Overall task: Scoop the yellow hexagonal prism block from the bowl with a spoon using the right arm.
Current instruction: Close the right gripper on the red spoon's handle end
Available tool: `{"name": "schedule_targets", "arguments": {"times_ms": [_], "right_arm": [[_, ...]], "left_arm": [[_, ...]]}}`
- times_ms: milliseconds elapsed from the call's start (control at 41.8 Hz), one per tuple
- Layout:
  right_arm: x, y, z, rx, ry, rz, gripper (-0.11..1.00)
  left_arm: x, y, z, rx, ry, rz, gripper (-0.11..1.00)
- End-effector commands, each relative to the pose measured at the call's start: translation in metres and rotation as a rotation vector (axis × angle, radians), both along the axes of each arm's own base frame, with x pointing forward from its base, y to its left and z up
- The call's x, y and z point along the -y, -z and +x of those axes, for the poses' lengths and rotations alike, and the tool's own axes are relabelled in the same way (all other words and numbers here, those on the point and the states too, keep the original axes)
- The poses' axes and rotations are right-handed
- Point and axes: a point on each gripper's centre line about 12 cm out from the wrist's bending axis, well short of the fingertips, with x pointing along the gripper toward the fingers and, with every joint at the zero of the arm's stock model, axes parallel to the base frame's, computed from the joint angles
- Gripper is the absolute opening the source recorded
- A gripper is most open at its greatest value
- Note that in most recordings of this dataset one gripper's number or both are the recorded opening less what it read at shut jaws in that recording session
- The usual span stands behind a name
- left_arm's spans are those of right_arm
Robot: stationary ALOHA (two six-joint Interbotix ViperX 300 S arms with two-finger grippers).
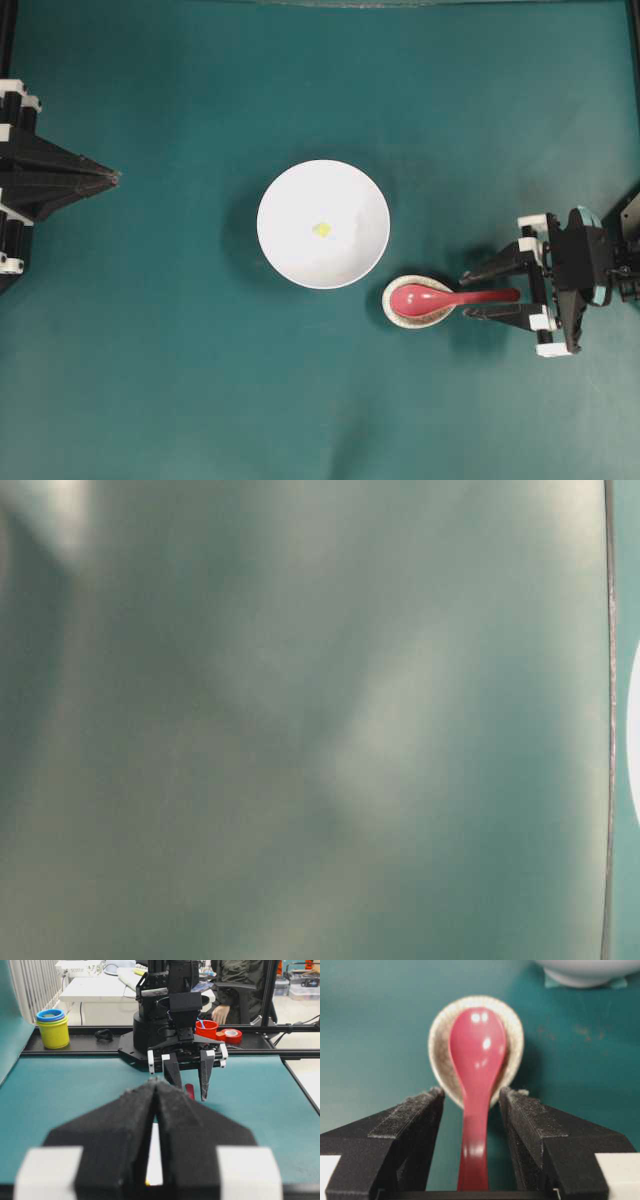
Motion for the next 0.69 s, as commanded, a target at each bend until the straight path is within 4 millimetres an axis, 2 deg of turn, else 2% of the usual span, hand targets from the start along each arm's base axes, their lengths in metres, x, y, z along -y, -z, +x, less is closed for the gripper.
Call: {"name": "schedule_targets", "arguments": {"times_ms": [0, 335, 670], "right_arm": [[-0.001, -0.001, -0.001, 0.004, 0.002, 0.019, 0.54], [-0.004, 0.01, -0.003, -0.036, -0.003, 0.021, 0.54], [-0.005, 0.009, -0.001, -0.021, -0.002, 0.021, 0.54]], "left_arm": [[0.0, -0.008, 0.003, 0.018, 0.001, 0.005, 0.0], [0.0, -0.008, 0.003, 0.018, 0.001, 0.005, 0.0], [0.0, -0.008, 0.003, 0.018, 0.001, 0.005, 0.0]]}}
